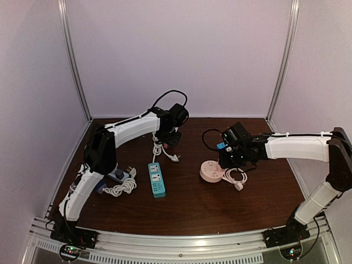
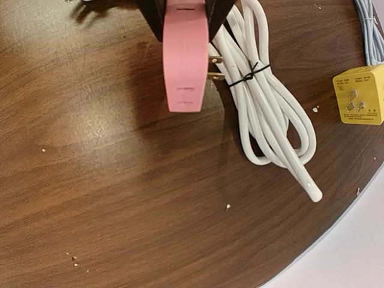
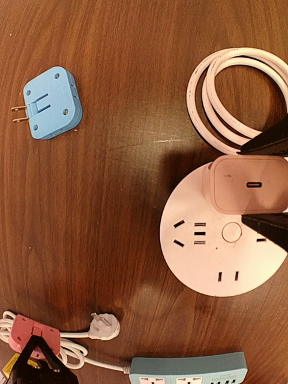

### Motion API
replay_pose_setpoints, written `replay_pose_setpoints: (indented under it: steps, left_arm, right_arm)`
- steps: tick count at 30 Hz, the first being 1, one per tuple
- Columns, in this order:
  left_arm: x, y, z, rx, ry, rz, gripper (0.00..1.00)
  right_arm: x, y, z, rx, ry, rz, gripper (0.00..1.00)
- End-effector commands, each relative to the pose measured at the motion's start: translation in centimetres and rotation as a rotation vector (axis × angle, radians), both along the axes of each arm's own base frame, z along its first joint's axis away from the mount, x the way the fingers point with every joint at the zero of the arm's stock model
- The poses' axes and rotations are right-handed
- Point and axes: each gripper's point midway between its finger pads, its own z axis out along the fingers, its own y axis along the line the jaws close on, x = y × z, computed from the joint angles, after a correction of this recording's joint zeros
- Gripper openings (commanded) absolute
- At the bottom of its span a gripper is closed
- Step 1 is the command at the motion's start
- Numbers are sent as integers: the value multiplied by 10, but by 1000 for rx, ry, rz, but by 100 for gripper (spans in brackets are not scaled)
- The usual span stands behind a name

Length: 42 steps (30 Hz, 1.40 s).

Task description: Pull the plug off the socket

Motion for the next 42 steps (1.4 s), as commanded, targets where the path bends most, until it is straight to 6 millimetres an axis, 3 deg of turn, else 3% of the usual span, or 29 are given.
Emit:
replay_pose_setpoints:
  steps: [1, 9, 17, 25, 30, 31, 32, 36, 42]
  left_arm:
    - [3, -5, 6, 2, -21, -13, 22]
    - [1, -14, 9, -30, -14, -35, 31]
    - [-15, -40, 25, -163, 33, -77, 37]
    - [-41, -66, 68, -437, 90, -118, 41]
    - [-81, -84, 71, -675, 234, -151, 33]
    - [-86, -90, 80, -738, 249, -166, 30]
    - [-96, -91, 70, -780, 295, -165, 27]
    - [-127, -110, 66, -978, 430, -198, 13]
    - [-151, -135, 59, -1109, 511, -233, 2]
  right_arm:
    - [2, 4, 11, 26, -36, -12, 0]
    - [1, 5, 11, 22, -37, -13, 0]
    - [0, 6, 9, 19, -34, -13, 0]
    - [0, 8, 1, 0, -23, -16, 0]
    - [-1, 11, -5, -21, -20, -26, 0]
    - [-1, 10, -5, -23, -21, -30, 0]
    - [-1, 10, -6, -25, -22, -38, 0]
    - [-1, 13, -6, -17, -29, -50, 0]
    - [-1, 23, -4, -8, -57, -80, 0]
